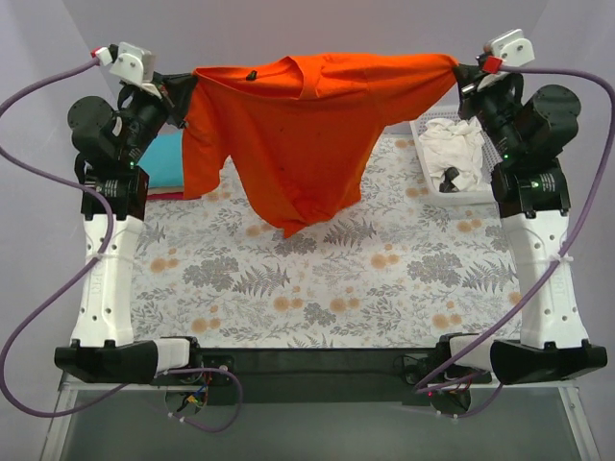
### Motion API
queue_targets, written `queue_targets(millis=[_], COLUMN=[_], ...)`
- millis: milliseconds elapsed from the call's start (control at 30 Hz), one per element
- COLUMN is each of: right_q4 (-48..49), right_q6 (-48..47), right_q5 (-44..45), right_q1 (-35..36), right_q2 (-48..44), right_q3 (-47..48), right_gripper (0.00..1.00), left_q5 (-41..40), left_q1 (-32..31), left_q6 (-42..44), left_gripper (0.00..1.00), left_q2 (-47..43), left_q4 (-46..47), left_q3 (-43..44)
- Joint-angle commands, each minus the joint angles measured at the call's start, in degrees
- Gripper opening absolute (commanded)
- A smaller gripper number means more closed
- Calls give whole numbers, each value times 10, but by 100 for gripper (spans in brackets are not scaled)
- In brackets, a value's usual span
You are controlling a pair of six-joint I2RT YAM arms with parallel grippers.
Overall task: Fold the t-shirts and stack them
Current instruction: Flatten the tshirt out
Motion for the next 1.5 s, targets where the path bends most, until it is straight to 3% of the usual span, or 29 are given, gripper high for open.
queue_targets(millis=[0,200,367,600,733,800,967,1067,1167,1200,1300,1333,1467], right_q4=[63,104,127,166,188,195,223,256,279,290,311,310,301], right_q6=[23,17,10,26,50,52,62,61,37,19,-15,-36,-113], right_q5=[29,14,4,50,91,105,118,112,75,50,-2,-14,-59], right_q1=[-2,-2,0,-1,0,0,-1,-1,0,0,-1,0,6], right_q2=[-28,-17,35,165,227,255,283,263,198,182,111,93,-9], right_q3=[23,-53,-66,22,149,197,329,308,192,110,-63,-107,-299], right_gripper=[1,1,1,1,1,1,1,1,1,1,1,1,1], left_q5=[-34,-3,-4,-50,-112,-120,-120,-92,-47,-16,35,48,117], left_q1=[5,5,5,5,5,5,6,6,6,6,6,5,-2], left_q6=[-22,-13,-9,-31,-54,-57,-66,-59,-39,-30,14,23,99], left_gripper=[0,0,0,0,0,0,0,0,0,0,0,0,0], left_q2=[-35,-6,81,231,332,362,376,357,300,279,191,171,68], left_q4=[28,31,34,136,177,227,320,344,354,361,386,383,327], left_q3=[24,-4,9,92,254,289,371,359,255,157,0,-92,-304])
